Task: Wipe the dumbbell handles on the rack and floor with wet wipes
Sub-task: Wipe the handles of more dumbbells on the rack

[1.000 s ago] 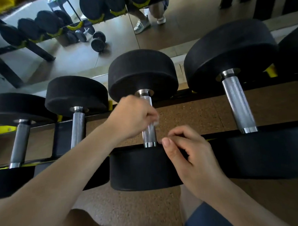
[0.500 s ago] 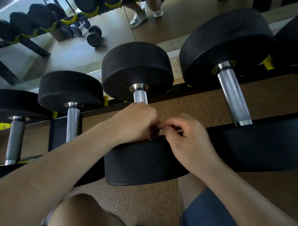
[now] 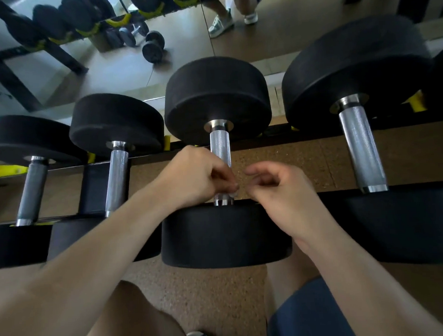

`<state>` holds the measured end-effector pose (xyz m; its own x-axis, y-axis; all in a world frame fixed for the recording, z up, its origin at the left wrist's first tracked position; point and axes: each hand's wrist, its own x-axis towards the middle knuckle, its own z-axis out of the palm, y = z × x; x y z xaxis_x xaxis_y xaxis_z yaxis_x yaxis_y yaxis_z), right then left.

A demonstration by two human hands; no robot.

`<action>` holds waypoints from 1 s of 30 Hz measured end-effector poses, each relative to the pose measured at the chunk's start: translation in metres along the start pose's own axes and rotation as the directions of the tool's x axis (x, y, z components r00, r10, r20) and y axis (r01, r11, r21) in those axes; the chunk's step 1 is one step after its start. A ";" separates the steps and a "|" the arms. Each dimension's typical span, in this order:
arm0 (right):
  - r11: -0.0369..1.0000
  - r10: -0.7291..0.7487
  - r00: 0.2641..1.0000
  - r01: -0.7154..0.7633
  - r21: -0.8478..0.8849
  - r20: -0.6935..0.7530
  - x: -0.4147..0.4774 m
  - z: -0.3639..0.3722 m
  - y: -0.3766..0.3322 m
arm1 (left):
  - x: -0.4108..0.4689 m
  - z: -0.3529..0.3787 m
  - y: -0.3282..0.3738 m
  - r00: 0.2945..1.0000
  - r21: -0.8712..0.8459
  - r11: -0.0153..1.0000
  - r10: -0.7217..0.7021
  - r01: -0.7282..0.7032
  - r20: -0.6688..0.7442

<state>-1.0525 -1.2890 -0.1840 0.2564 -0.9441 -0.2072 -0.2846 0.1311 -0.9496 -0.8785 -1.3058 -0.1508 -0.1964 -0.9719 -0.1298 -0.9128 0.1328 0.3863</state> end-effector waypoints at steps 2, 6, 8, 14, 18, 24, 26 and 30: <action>0.994 -0.008 0.998 0.015 -0.110 0.058 0.005 -0.003 -0.009 | -0.003 -0.002 -0.004 0.999 -0.061 0.998 -0.021 0.018 -0.041; 0.914 -0.100 0.967 0.182 -0.364 0.234 0.033 0.002 -0.036 | -0.013 -0.011 -0.010 0.999 -0.136 0.990 -0.046 0.043 -0.016; 0.855 -0.169 0.951 0.273 -0.441 0.260 0.043 0.009 -0.044 | -0.020 -0.016 -0.013 0.999 -0.170 0.985 -0.033 0.034 0.005; 0.573 -0.215 0.870 0.480 -0.664 0.443 0.053 0.008 -0.047 | -0.054 -0.011 -0.035 0.994 -0.516 0.851 -0.107 0.097 0.011; 0.404 -0.312 0.767 0.641 -0.653 0.560 0.059 0.005 -0.038 | -0.073 -0.006 -0.042 0.967 -0.385 0.903 -0.241 0.193 -0.081; 0.400 -0.375 0.639 0.765 -0.504 0.672 0.065 0.005 -0.034 | -0.102 -0.013 -0.035 0.985 -0.270 0.956 -0.140 0.110 -0.096; 0.376 -0.358 0.594 0.798 -0.471 0.720 0.068 0.009 -0.040 | -0.106 -0.009 -0.033 0.983 -0.260 0.958 -0.151 0.119 -0.104; 0.200 -0.399 0.509 0.860 -0.470 0.763 0.070 0.035 -0.041 | -0.106 -0.004 -0.030 0.966 -0.359 0.920 -0.218 0.155 -0.141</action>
<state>-0.9907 -1.3504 -0.1674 0.9486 -0.3023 0.0940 -0.2702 -0.9278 -0.2573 -0.8286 -1.2070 -0.1453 0.0595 -0.9949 -0.0812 -0.7422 -0.0985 0.6629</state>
